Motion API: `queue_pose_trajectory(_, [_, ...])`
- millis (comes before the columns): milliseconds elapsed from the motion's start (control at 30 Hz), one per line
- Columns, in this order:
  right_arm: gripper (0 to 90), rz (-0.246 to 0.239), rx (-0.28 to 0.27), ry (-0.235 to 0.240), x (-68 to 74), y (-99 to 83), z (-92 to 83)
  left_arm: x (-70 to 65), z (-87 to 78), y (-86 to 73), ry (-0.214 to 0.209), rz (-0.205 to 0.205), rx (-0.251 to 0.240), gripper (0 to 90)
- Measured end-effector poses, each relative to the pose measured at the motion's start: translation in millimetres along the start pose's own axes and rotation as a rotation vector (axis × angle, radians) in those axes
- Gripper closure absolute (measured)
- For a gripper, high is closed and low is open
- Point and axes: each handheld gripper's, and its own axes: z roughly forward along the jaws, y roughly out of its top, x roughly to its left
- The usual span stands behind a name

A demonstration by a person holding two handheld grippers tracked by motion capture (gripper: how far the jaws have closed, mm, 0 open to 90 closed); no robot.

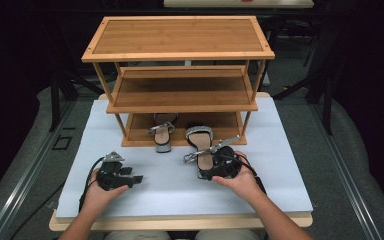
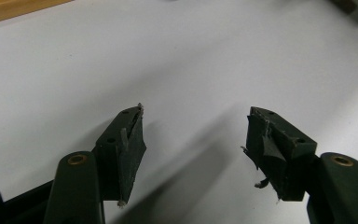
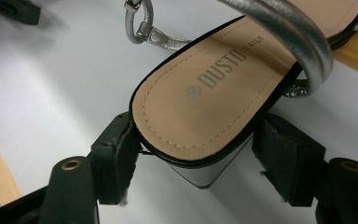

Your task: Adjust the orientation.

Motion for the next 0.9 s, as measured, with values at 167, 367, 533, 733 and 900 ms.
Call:
queue_pose_trajectory(167, [32.5, 0.017, -0.028, -0.007, -6.1, 13.1, 6.1, 0.4, 0.9, 1.0, -0.004, -0.003, 0.0, 36.6])
queue_pose_trajectory(367, [32.9, 0.054, -0.024, -0.012, -15.7, 30.3, 20.5, 1.8, 1.2, 1.6, -0.01, -0.004, -0.001, 36.6])
queue_pose_trajectory(533, [33.1, 0.027, -0.011, -0.049, -16.7, 40.9, 33.6, 2.5, 1.6, 1.9, -0.013, -0.007, -0.003, 36.6])
queue_pose_trajectory(733, [33.3, 0.043, -0.02, -0.029, -24.7, 56.0, 38.7, 3.0, 2.7, 2.7, -0.011, -0.008, -0.008, 36.6])
queue_pose_trajectory(900, [33.5, 0.05, -0.025, -0.027, -29.0, 63.7, 46.3, 4.1, 3.2, 4.0, -0.014, -0.008, -0.004, 36.7])
